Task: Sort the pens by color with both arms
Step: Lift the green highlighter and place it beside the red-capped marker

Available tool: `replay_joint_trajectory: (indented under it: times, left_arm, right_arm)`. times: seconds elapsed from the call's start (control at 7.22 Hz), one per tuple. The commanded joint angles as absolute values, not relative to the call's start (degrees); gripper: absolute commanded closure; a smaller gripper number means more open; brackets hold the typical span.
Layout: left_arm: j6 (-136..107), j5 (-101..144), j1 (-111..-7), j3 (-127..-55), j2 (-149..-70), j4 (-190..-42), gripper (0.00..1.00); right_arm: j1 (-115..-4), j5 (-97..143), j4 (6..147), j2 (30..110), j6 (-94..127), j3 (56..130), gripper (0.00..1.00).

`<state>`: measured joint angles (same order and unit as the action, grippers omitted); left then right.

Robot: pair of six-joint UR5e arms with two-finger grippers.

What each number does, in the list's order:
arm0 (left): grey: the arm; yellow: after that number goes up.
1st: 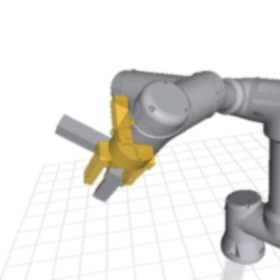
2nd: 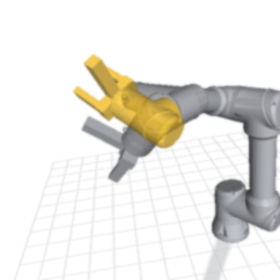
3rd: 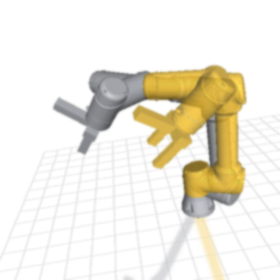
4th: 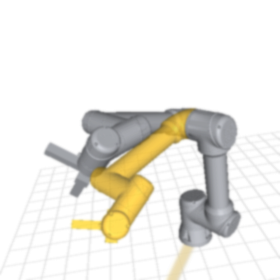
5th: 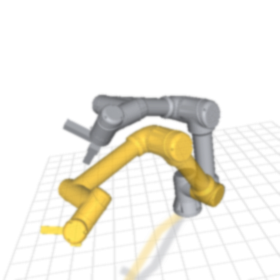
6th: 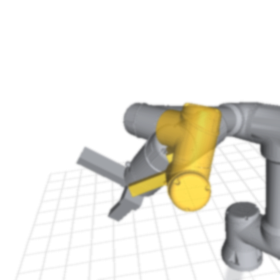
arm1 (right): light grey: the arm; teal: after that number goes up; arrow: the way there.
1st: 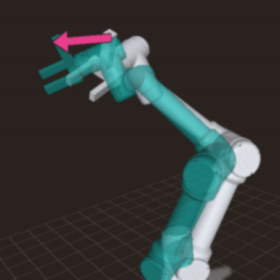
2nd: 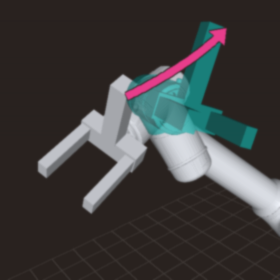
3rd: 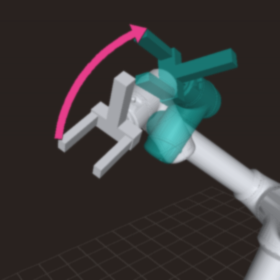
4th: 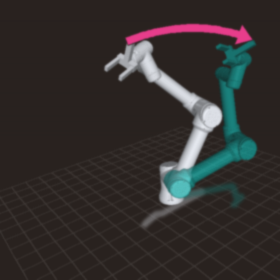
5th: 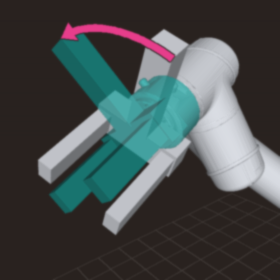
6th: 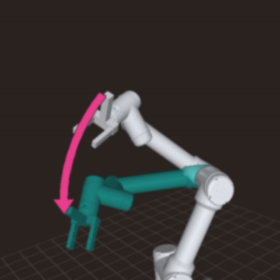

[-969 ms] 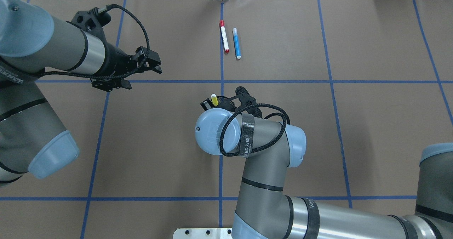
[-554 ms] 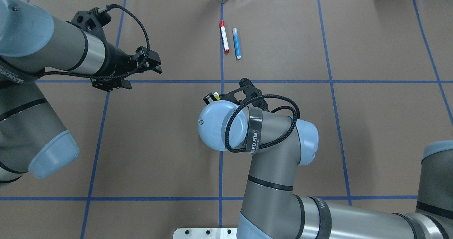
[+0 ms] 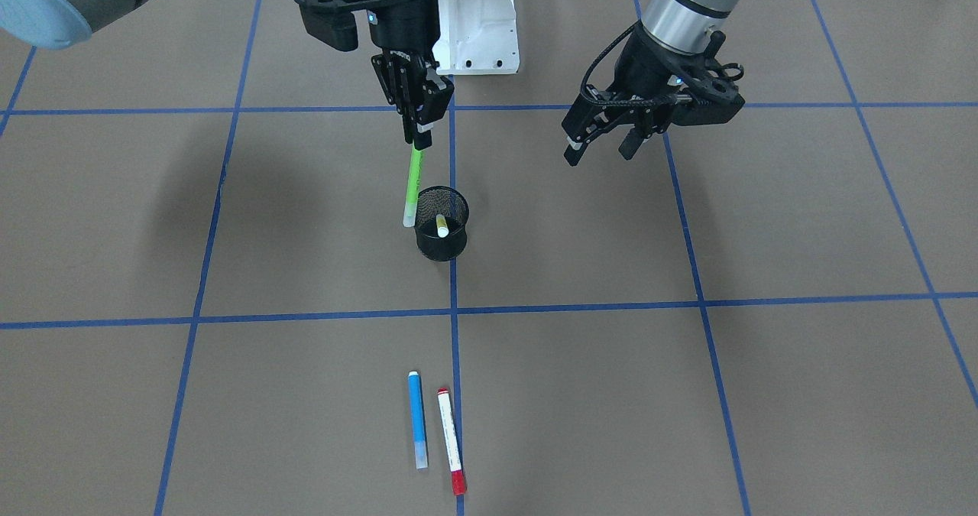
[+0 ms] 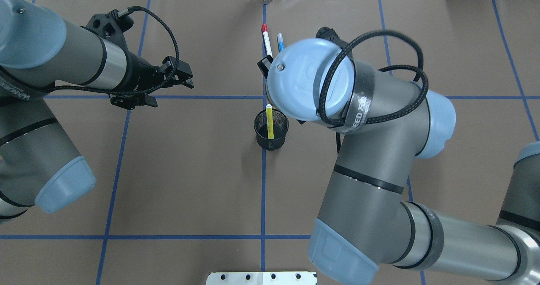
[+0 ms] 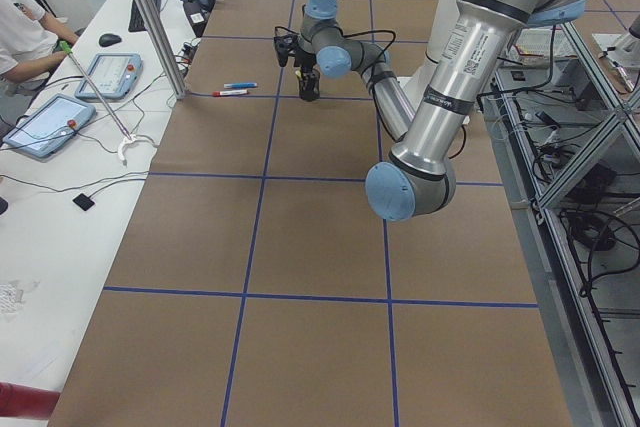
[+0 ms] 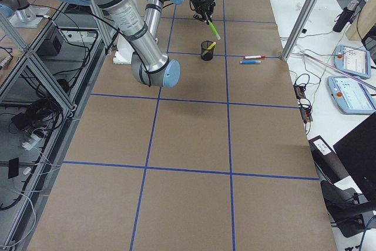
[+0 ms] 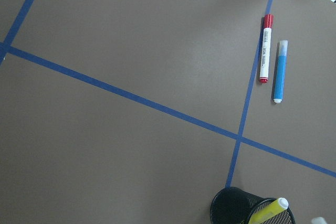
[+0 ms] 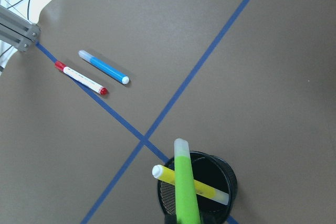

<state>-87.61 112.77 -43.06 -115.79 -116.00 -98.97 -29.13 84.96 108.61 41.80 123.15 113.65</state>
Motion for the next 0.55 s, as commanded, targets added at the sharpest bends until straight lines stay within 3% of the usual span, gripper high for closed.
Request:
replay_joint_trajectory:
  times: [0.0,0.42]
  left_arm:
    - [-87.71,112.76,-43.07,-116.01,-116.10,-98.96,0.03]
    - [-87.45,122.56,-50.77,-117.94,-113.66,-98.88,0.03]
  right_arm:
    - [-31.20,81.94,98.35,40.60,114.58,109.73,1.00]
    - [-33.31,74.38,67.23,38.25,107.26,84.13,1.00]
